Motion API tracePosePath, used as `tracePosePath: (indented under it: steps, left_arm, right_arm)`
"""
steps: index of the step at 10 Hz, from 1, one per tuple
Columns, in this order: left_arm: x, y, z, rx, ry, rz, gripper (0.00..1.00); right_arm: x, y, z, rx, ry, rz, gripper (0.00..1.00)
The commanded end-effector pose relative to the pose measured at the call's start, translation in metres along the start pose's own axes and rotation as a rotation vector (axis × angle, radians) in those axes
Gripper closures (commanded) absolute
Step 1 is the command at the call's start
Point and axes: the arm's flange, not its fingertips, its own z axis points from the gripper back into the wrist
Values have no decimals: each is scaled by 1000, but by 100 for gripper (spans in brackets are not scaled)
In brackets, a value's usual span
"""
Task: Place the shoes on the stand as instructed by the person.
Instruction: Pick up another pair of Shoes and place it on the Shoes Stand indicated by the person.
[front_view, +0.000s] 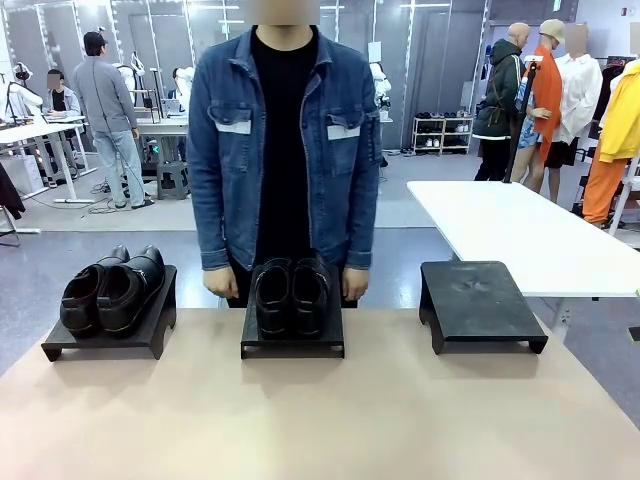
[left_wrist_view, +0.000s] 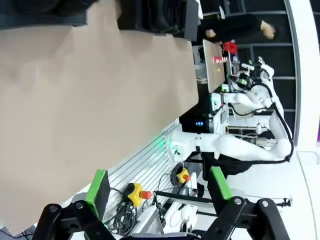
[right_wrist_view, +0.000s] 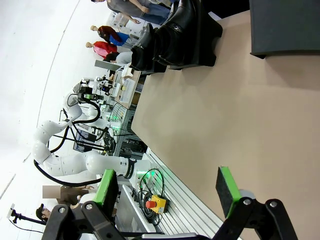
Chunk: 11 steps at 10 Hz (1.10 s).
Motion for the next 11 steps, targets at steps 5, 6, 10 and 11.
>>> tracePosePath:
  steps: [5,6,10,11]
  left_arm:
    - [-3,-4,-1,-21,22,-13,0]
    - [-3,-4,-1,-21,22,-13,0]
    - [-3,-4,-1,-21,22,-13,0]
    - [-3,-4,-1,-21,22,-13,0]
  right_arm:
    - [0,1,1,8,-8,9,0]
    - [0,1,1,8,-8,9,0]
    - [0,1,1,8,-8,9,0]
    - [0,1,1,8,-8,9,0]
